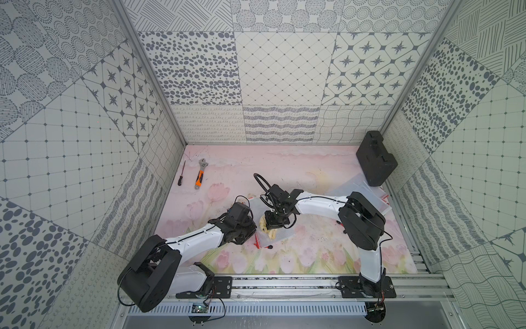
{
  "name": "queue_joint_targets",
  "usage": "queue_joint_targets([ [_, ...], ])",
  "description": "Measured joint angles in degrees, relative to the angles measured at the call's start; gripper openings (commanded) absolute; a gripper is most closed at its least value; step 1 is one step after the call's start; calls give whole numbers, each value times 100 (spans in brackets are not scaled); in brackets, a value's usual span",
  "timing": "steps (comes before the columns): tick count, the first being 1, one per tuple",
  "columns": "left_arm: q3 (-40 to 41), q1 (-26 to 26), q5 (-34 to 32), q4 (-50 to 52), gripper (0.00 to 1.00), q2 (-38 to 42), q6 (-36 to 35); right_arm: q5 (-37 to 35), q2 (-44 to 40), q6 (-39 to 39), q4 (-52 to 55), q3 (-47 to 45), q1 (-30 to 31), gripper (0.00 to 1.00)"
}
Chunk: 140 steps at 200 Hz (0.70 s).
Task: Wipe the document bag
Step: Wipe the dirt from the document bag.
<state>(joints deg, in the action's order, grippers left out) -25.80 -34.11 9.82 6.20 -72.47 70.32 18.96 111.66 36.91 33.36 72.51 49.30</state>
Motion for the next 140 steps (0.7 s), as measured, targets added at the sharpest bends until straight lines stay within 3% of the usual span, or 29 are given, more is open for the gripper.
queue_joint_targets([
  [26,0,11,20,0,0,20,-44,-50,-632,-85,59,-791,-785,0],
  [48,-2,20,-2,28,0,26,-57,-304,-826,-140,310,-898,-1014,0],
  [73,-13,37,-9,42,0,-17,-74,-621,-737,-48,599,-595,-420,0],
  [110,-35,37,-7,24,0,-85,-83,-240,-76,323,448,138,883,0],
  [140,-57,39,-11,48,0,-85,-105,31,-20,535,201,52,966,0],
])
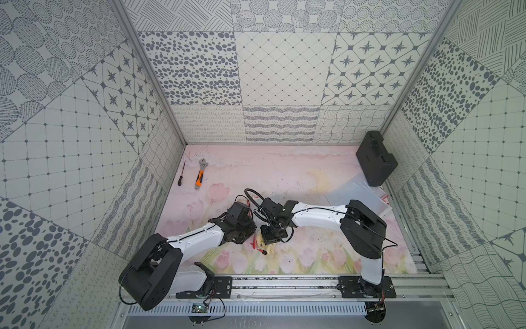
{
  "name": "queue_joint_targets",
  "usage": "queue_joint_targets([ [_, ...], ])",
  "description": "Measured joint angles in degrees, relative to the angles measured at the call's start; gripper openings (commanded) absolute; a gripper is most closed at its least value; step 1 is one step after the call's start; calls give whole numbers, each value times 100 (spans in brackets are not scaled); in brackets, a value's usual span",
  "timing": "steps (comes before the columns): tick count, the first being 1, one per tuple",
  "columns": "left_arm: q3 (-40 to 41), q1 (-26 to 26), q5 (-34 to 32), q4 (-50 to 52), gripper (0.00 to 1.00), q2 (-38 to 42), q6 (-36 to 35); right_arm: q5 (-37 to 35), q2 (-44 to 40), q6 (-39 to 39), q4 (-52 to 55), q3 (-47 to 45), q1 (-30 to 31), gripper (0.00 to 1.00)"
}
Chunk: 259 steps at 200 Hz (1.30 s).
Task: Wipe the document bag
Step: Wipe the dirt from the document bag.
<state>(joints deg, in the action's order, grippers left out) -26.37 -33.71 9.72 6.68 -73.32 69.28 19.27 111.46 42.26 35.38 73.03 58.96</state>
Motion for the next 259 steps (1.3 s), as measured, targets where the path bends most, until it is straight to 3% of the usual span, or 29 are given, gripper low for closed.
queue_joint_targets([
  [40,-22,0,57,85,0,20,-52,457,-693,-26,-726,-1217,-798,0],
  [58,-24,0,76,96,0,26,-68,485,-1121,-122,-649,-1700,-1467,0],
  [78,-39,0,81,120,0,26,-83,339,-1276,-245,-308,-1716,-1825,0],
  [120,-120,7,-20,295,0,28,-111,225,-387,-260,109,-391,-1296,0],
  [148,-125,7,-46,332,0,26,-133,457,608,-245,-57,835,-935,0],
  [177,-125,7,-63,339,0,26,-168,680,1088,-225,-136,1438,-863,0],
  [219,-157,9,-66,352,0,-9,-232,852,1213,-315,-181,1554,-1497,0],
  [259,-199,11,-61,306,0,-68,-293,365,1508,-634,181,2227,-2557,0],
])
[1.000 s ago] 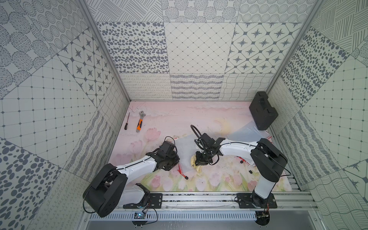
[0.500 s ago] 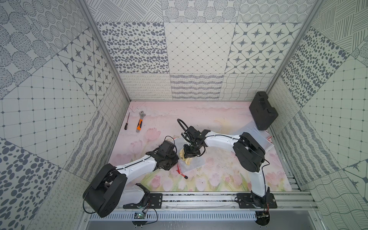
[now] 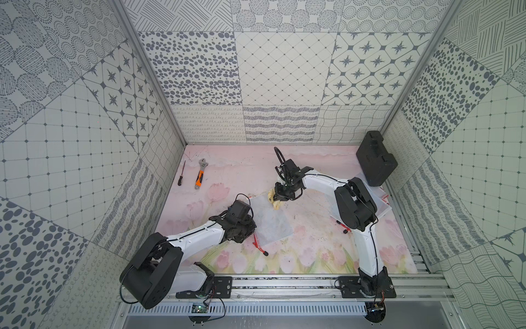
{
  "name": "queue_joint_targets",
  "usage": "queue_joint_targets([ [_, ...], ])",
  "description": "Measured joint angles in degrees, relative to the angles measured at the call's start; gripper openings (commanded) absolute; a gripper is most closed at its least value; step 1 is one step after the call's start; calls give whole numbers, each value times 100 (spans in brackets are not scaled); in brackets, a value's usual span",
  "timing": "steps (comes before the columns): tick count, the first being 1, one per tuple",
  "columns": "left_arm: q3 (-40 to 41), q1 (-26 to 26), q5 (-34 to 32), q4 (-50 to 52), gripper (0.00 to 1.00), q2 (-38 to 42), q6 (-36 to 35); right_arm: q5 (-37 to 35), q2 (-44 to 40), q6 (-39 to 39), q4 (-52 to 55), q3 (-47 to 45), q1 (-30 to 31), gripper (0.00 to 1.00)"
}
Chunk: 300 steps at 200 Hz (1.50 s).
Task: Wipe the document bag
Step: Wipe the dirt from the document bag.
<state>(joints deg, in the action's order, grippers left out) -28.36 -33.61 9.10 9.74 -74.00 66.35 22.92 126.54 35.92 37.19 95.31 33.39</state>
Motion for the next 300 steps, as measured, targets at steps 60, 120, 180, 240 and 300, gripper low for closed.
queue_joint_targets([
  [60,-61,2,22,31,0,-92,-50,-544,299,-210,490,748,1187,0],
  [120,-118,22,57,179,0,-127,-90,61,782,-155,614,1329,1670,0],
  [180,-118,22,48,125,0,-122,-118,358,883,103,168,1379,470,0],
  [240,-129,22,98,96,0,-188,-188,798,933,400,-304,1379,1296,0],
  [300,-146,24,96,87,0,-195,-144,1572,1200,918,-1106,1180,1462,0],
])
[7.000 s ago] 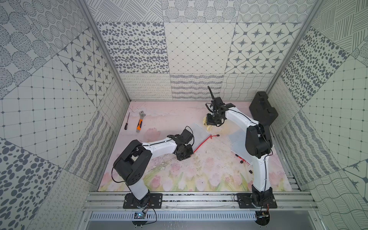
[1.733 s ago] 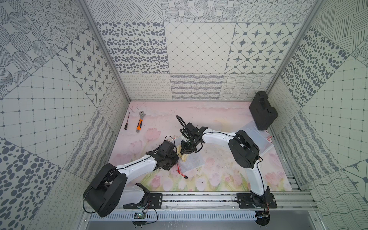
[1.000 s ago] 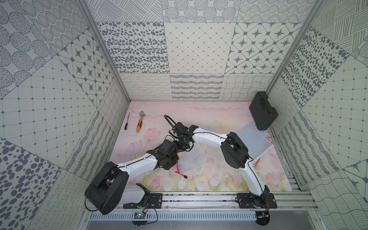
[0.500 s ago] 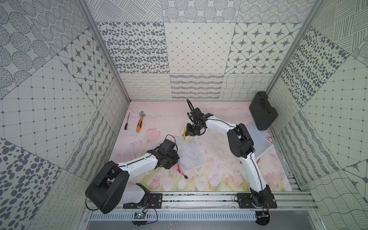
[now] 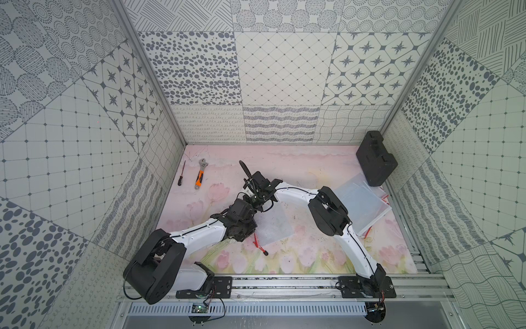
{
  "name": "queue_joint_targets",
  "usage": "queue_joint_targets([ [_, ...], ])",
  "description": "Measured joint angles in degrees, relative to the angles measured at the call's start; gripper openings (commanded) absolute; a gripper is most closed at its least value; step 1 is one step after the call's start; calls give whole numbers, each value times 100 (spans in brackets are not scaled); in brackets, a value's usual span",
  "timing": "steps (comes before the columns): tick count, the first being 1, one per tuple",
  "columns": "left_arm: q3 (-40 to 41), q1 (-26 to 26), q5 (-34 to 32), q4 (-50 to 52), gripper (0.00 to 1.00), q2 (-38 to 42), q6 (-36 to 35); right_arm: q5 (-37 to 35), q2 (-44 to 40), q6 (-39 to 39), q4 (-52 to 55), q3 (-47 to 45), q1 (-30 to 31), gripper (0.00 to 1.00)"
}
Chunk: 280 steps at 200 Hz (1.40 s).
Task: Wipe the document bag
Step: Wipe the dirt from the document bag, then place the document bag.
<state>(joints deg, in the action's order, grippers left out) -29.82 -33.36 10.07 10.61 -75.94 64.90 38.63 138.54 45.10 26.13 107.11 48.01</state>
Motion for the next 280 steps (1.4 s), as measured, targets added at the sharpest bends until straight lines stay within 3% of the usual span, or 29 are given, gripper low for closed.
queue_joint_targets([
  [49,0,0,11,-17,0,127,-136,439,-846,101,-1012,-1744,-1346,0],
  [80,0,0,7,127,0,133,-160,289,-1397,-24,-1209,-2575,-2428,0],
  [96,-4,0,2,164,0,114,-184,79,-1687,-107,-1150,-2865,-2649,0],
  [117,-50,0,7,184,0,55,-203,-236,-2059,-232,-903,-3115,-2332,0],
  [172,-166,0,92,114,0,-197,-245,-238,-2319,-227,-772,-3191,-308,0],
  [201,-212,0,155,33,0,-289,-247,-162,-1952,-142,-859,-3158,-168,0],
  [228,-251,0,162,76,0,-291,-271,-63,-1904,-186,-894,-3152,-713,0],
  [256,-337,0,133,225,0,-140,-389,-339,-2061,-496,-586,-3154,-1930,0],
  [280,-610,0,63,584,0,81,-597,-903,-2739,-835,2,-3348,-2868,0],
])
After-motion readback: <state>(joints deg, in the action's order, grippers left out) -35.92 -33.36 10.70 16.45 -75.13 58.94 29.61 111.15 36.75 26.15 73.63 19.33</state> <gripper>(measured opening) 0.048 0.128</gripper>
